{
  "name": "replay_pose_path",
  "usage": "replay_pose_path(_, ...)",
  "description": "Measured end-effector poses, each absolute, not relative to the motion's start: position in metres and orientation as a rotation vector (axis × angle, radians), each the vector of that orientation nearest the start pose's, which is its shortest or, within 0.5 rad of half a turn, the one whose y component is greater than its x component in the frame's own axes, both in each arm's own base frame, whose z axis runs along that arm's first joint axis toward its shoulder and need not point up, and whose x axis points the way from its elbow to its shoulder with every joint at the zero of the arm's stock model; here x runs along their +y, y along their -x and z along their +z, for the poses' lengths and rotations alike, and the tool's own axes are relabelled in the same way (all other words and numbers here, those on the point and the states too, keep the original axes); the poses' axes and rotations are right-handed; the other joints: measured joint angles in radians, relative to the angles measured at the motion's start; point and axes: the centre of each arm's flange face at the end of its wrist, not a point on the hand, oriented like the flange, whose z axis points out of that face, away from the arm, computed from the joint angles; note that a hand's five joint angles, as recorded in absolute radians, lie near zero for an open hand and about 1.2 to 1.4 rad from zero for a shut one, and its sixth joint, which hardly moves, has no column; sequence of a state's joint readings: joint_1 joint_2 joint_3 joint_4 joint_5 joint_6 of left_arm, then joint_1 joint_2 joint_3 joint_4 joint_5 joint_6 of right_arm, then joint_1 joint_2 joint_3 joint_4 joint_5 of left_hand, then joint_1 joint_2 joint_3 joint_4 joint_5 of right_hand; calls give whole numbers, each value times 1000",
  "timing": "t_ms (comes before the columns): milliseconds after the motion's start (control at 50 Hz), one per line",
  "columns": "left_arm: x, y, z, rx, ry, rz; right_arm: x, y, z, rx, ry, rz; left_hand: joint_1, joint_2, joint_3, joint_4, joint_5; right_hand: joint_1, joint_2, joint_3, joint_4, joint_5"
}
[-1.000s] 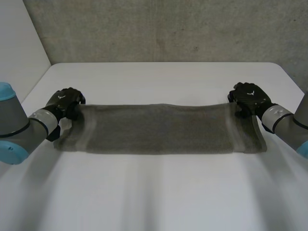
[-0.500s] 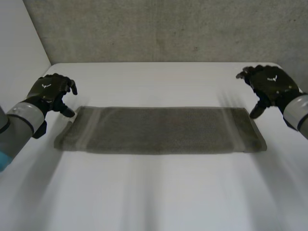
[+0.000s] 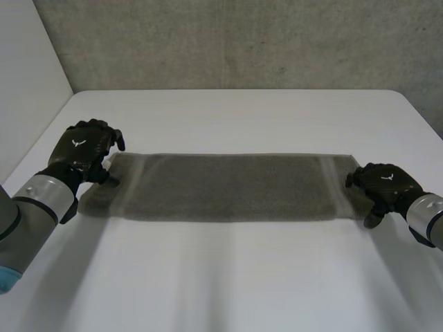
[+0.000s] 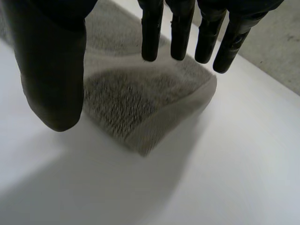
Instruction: Fold the towel.
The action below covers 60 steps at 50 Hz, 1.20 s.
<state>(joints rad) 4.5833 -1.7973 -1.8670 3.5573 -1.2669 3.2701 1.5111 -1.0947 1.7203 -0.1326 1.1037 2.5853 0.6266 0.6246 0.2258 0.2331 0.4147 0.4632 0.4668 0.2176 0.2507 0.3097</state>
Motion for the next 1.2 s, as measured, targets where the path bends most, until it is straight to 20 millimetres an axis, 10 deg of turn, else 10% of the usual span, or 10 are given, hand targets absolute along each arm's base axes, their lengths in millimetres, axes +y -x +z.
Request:
replay_pose_path(300,-293,197,187,2419,-657,-2245,-337,-146,116,2406,995,-1668,0,0,0,0,0,820,815,0,0,835)
replay_pose_path(440,-292,197,187,2418,-656,-2244,-346,-129,128,2428,947,-1736,0,-1,0,0,0,834,816,0,0,845)
replay_pose_path(800,-294,194,189,2410,-639,-2245,-394,9,209,2549,733,-2169,0,-3,0,0,0,840,817,0,0,845)
replay_pose_path(900,-294,194,189,2409,-639,-2244,-395,-20,251,2388,816,-2264,0,-4,0,0,0,840,822,0,0,845)
replay_pose_path(1020,-294,195,189,2409,-641,-2244,-375,-118,280,2094,986,-2255,0,-4,0,0,-1,840,833,0,0,845)
replay_pose_path(1200,-293,196,188,2413,-644,-2241,-311,-264,260,1787,1236,-2089,0,-5,0,0,-4,841,833,0,0,845)
